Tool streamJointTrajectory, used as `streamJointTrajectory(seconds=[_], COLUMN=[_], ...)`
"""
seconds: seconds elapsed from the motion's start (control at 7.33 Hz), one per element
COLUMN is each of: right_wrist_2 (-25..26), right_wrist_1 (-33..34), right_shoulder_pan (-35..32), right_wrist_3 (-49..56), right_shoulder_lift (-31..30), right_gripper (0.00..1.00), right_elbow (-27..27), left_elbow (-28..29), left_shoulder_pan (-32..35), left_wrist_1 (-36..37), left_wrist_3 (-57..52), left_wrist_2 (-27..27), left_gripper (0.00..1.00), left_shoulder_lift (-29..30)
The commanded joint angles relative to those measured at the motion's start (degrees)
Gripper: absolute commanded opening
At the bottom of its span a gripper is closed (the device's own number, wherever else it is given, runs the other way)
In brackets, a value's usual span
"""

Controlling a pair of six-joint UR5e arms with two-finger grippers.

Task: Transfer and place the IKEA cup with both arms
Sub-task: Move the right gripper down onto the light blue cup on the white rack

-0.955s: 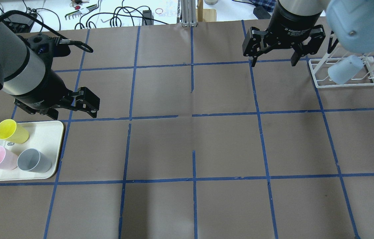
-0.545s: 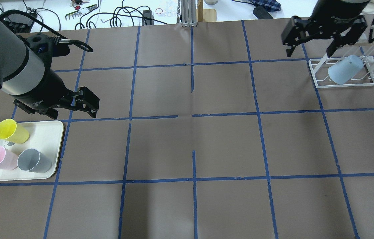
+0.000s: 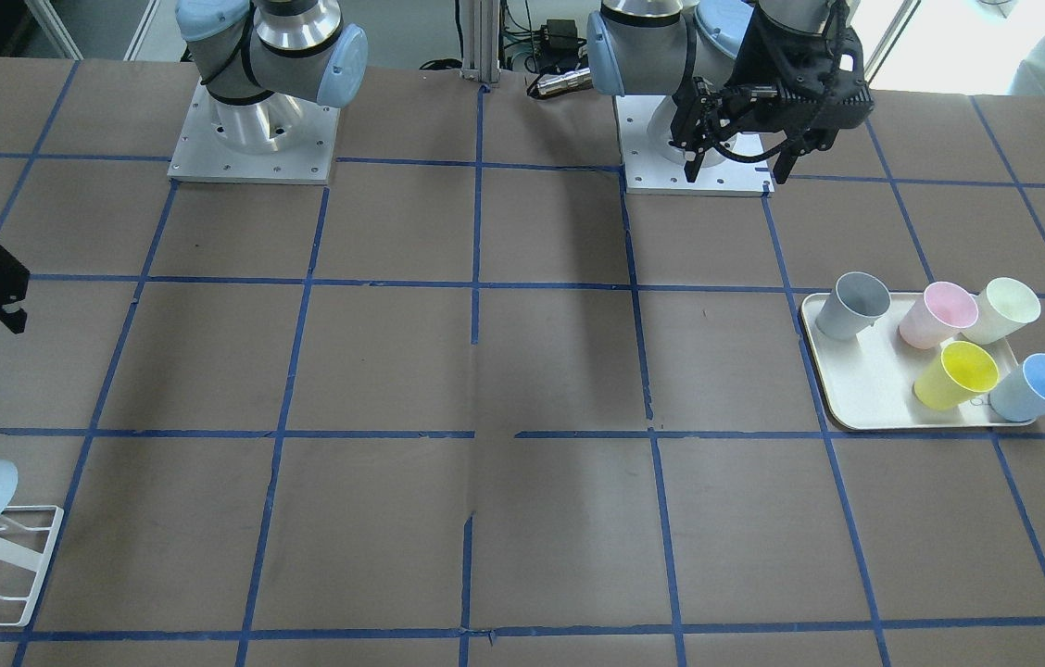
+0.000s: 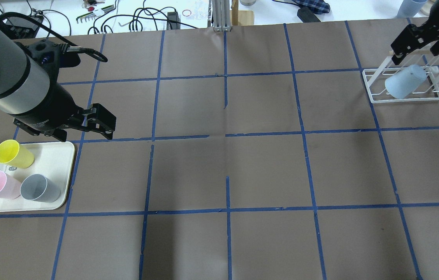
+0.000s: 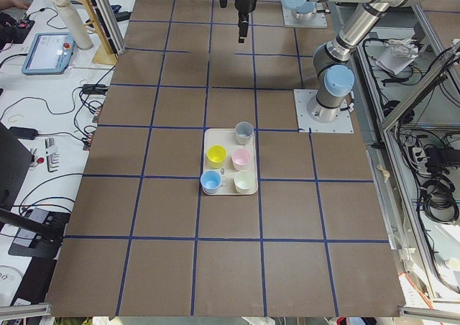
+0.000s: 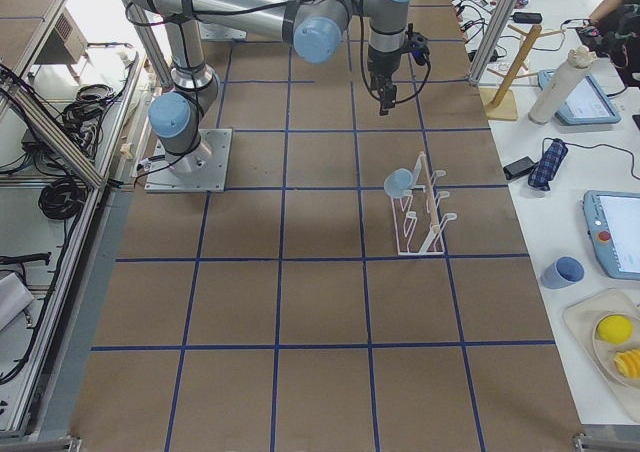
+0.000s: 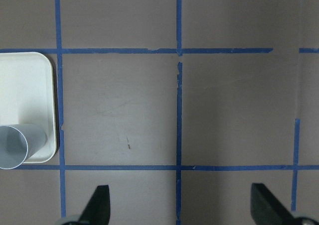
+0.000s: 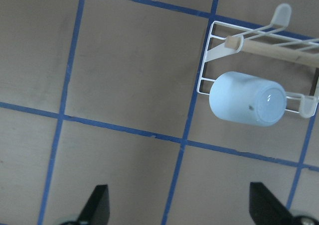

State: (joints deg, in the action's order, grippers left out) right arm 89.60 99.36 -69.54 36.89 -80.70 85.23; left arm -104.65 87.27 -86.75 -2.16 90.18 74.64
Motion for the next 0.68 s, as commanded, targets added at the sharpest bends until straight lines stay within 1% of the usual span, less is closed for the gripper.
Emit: streamJointTrajectory(seconds=[0.0,0.14,0.27,0.41,0.55], right_wrist_2=[-2.0,-3.2,-4.3,-4.3,-5.6], right_wrist_1=[4.4,5.6,7.5,8.1,8.9], right_shoulder_pan=[4.7,6.7,8.1,8.2,8.2], right_wrist_3=[20.8,32.4,41.9,49.8,54.2], right_shoulder_lift=[4.3,5.8,7.6,9.4,10.0], right_gripper=[1.00,1.00,1.00,1.00,1.00], right_elbow=[0.1,0.1,0.1,0.1,0.1], left_elbow=[-2.7,-4.1,-4.6,-4.6,-4.3], left_shoulder_pan=[0.1,0.1,0.1,-0.2,-0.3], left_wrist_1=[0.9,1.8,2.5,2.5,2.5], left_wrist_3=[0.1,0.6,0.4,0.8,0.7], left_wrist_2=[0.1,0.0,0.1,-0.2,-0.4], left_gripper=[1.00,1.00,1.00,1.00,1.00], left_shoulder_lift=[-0.8,-1.8,-2.2,-2.1,-2.0])
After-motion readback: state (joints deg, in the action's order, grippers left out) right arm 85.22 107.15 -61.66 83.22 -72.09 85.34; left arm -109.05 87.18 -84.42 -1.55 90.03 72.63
